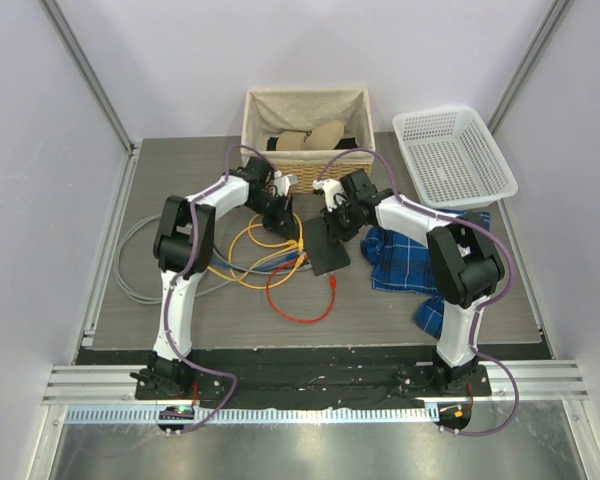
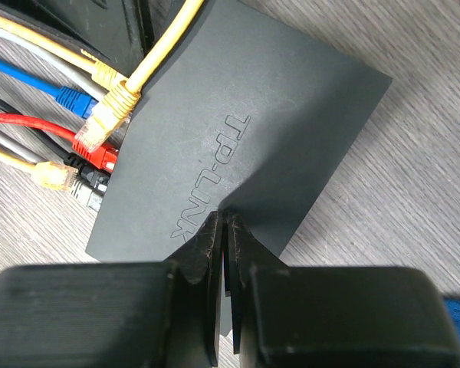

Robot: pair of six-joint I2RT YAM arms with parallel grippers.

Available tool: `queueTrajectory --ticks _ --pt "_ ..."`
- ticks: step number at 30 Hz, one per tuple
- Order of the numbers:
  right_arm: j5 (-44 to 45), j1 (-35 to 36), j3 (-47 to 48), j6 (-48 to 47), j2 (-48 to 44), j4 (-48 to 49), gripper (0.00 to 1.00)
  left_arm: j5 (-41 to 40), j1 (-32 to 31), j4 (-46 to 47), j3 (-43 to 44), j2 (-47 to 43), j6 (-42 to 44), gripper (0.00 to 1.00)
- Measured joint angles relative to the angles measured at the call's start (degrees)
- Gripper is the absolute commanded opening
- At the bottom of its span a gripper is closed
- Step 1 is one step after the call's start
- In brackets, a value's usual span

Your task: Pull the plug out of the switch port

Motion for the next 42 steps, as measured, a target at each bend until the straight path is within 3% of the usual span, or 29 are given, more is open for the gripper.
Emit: queueTrajectory --ticks 5,13,23,32,42 --pt "-0.15 0.04 0.13 0.0 0.11 0.07 0.1 -0.04 -0.15 -6.99 6.21 3.23 2.27 0.0" --pt "-0.22 0.13 0.13 -0.02 0.11 0.02 0.1 2.6 0.24 1.75 -2.82 -0.66 1.68 0.0" --pt "-0.24 0.17 0.13 -0.02 0.11 0.07 0.1 1.2 -0.02 -6.12 4.15 2.47 2.29 0.0" --pt "-0.87 0.26 -0.15 -0.02 0.11 0.31 0.1 1.75 0.33 2.08 -5.95 -2.95 2.4 0.0" --pt "-1.01 0.26 -0.15 -0.02 0.11 0.46 0.1 -5.4 3.67 -10.14 -2.16 -3.45 12.92 0.0"
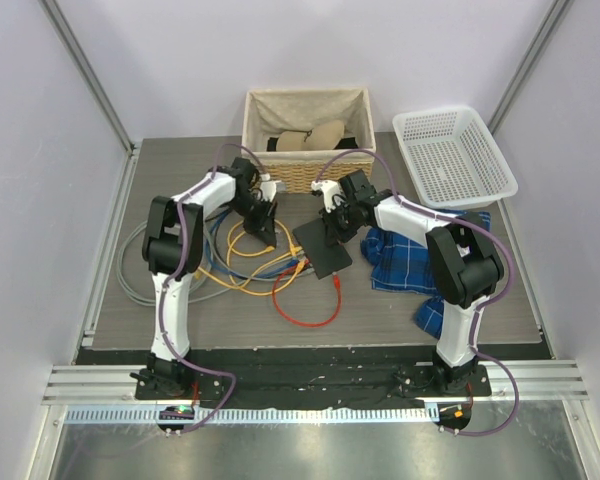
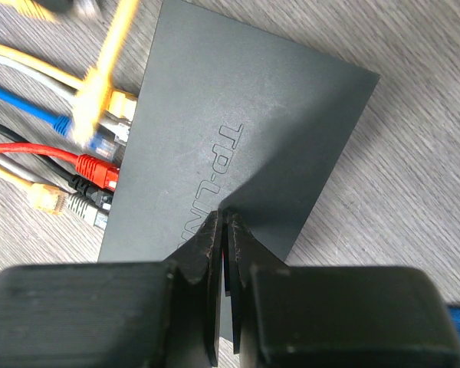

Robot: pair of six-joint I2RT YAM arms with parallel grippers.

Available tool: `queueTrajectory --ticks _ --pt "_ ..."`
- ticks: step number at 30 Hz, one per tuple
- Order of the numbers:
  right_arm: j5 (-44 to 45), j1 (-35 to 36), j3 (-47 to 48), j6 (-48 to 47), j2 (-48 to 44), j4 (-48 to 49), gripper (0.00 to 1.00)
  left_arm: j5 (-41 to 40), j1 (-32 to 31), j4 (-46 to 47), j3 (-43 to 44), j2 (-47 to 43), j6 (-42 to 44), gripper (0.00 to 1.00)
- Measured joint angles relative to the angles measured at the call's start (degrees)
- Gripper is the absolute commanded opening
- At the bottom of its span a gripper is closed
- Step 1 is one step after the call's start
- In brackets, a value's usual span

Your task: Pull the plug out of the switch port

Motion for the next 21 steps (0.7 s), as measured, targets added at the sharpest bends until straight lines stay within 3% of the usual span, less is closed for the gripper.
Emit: queueTrajectory --ticks 8,13,21 --pt "0.0 0.04 0.0 -0.02 0.0 0.0 0.1 -6.14 4.02 -8.24 4.66 -0.55 9.75 0.0" --pt "0.02 0.04 0.0 -0.02 0.0 0.02 0.1 -8.22 7.63 -10.29 9.07 -2.32 10.27 0.0" --pt "0.02 0.13 -0.04 -0.04 -0.02 0.07 0.1 -20.37 11.61 -11.23 12.2 -2.54 8.61 0.01"
